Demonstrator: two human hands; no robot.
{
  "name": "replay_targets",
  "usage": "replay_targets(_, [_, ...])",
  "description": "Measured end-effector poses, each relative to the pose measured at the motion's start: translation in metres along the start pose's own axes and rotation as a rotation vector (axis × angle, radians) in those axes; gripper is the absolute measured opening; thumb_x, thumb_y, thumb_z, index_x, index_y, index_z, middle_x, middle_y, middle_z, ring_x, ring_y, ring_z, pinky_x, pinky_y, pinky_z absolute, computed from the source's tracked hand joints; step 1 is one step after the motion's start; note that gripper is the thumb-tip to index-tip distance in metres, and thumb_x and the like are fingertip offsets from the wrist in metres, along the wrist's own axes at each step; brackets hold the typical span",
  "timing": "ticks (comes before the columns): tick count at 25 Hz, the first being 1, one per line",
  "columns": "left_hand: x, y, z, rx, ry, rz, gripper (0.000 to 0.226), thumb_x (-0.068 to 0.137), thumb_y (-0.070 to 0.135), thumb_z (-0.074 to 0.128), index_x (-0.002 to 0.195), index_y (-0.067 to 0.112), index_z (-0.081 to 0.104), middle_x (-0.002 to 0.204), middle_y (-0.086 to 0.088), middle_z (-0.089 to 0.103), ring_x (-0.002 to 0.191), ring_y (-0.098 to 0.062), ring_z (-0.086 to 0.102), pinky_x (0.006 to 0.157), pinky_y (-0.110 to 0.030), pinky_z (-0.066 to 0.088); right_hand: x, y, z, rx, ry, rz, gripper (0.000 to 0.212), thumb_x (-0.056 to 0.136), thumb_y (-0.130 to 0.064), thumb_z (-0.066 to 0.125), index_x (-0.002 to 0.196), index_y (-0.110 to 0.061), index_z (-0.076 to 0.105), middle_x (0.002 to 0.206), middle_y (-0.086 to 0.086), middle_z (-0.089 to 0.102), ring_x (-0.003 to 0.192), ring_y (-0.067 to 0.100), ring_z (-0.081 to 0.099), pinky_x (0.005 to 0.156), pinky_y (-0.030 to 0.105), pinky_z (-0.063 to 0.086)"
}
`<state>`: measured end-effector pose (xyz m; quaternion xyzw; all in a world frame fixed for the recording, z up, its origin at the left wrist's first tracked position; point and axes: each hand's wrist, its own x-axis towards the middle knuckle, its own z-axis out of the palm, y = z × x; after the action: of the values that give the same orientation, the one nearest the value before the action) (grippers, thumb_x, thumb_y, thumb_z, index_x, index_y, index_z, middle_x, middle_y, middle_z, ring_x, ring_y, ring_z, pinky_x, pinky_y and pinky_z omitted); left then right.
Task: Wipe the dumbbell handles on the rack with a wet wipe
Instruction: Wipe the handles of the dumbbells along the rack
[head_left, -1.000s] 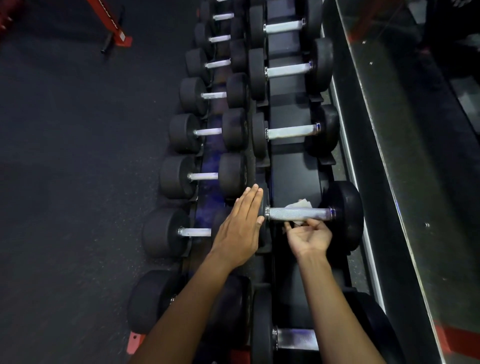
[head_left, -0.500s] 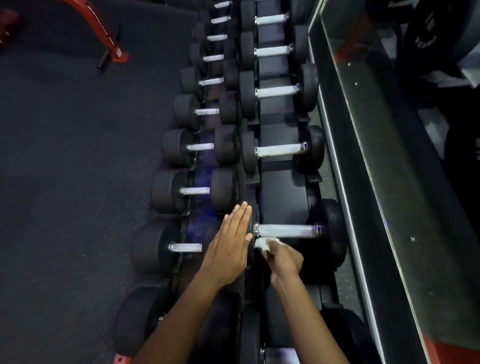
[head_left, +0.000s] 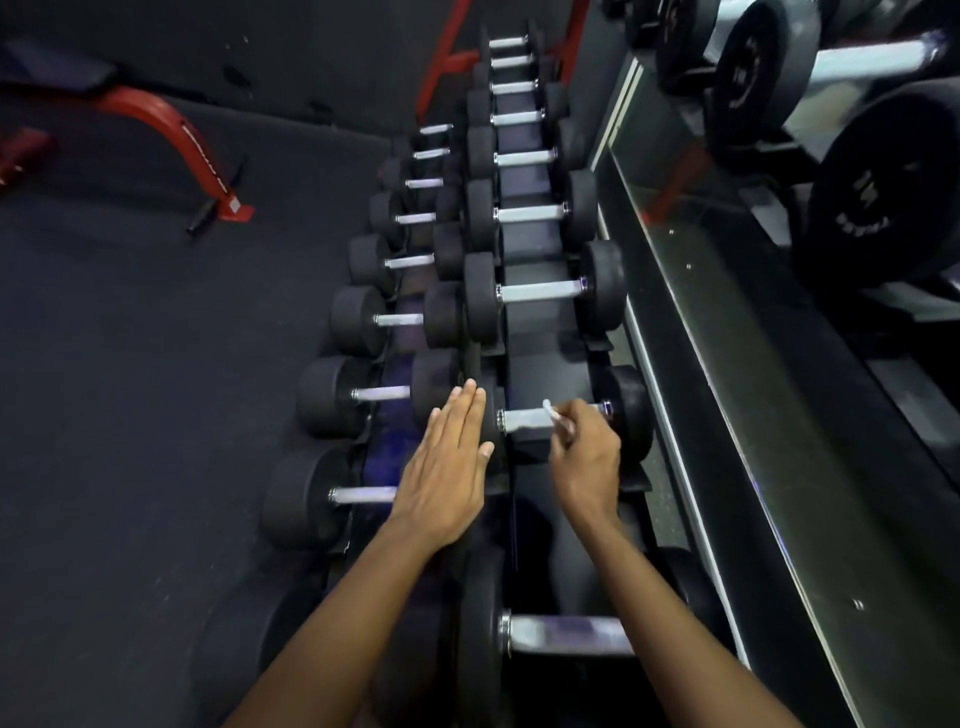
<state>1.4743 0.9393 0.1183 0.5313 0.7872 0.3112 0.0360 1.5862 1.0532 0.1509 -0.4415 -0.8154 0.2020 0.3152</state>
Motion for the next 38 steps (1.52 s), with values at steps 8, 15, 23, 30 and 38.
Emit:
replay_targets(8, [0.038,-0.031,0.051,0.027,-0.062,0.030,0.063,0.094,0.036,0.012,0.150,0.010,0.008,0.159,-0.003,0.006,0.146,-0.013,-0.002,0.120,-0.033,0.004,0.014,0.038,0.061,-0.507,-0.196,-0.573,0.030,0.073,-0.002,0.071,0.103,-0.002,0.066,0.101,0.006,0.066,0.083,0.023,0.058,0.068,0.028,0.052])
replay_targets(15, [0.037,-0.030,0.054,0.033,-0.031,0.037,0.062,0.094,0.034,0.014,0.150,0.007,0.012,0.158,-0.007,0.013,0.146,-0.017,0.004,0.120,-0.034,0.008,0.021,0.051,0.027,-0.767,-0.086,-0.402,0.043,0.063,0.003,0.069,0.106,0.005,0.065,0.092,0.013,0.065,0.076,0.028,0.061,0.055,0.033,0.048])
replay_targets(23, [0.038,-0.030,0.054,0.041,-0.028,0.030,0.063,0.093,0.034,0.013,0.150,0.006,0.012,0.158,-0.007,0.013,0.146,-0.017,0.004,0.119,-0.035,0.012,0.020,0.043,0.033,-0.718,-0.131,-0.304,0.042,0.067,0.009,0.063,0.109,0.007,0.062,0.095,0.016,0.064,0.080,0.032,0.058,0.061,0.036,0.051])
replay_targets(30, [0.037,-0.028,0.053,-0.018,-0.020,0.013,0.056,0.098,0.025,0.028,0.150,0.007,0.014,0.158,-0.005,0.013,0.146,-0.016,0.004,0.118,-0.034,0.018,0.014,0.028,0.057,-0.628,-0.324,-0.488,0.032,0.074,0.001,0.067,0.106,-0.001,0.064,0.098,0.008,0.064,0.084,0.026,0.057,0.071,0.037,0.052])
replay_targets(38, [0.037,-0.030,0.056,-0.020,0.000,0.023,0.061,0.095,0.032,0.019,0.150,0.006,0.016,0.158,-0.006,0.015,0.146,-0.016,0.006,0.117,-0.029,0.014,0.055,0.017,0.052,-0.643,-0.682,-0.362,0.034,0.096,-0.026,0.033,0.114,-0.006,0.055,0.115,0.012,0.058,0.112,0.030,0.051,0.111,0.043,0.022])
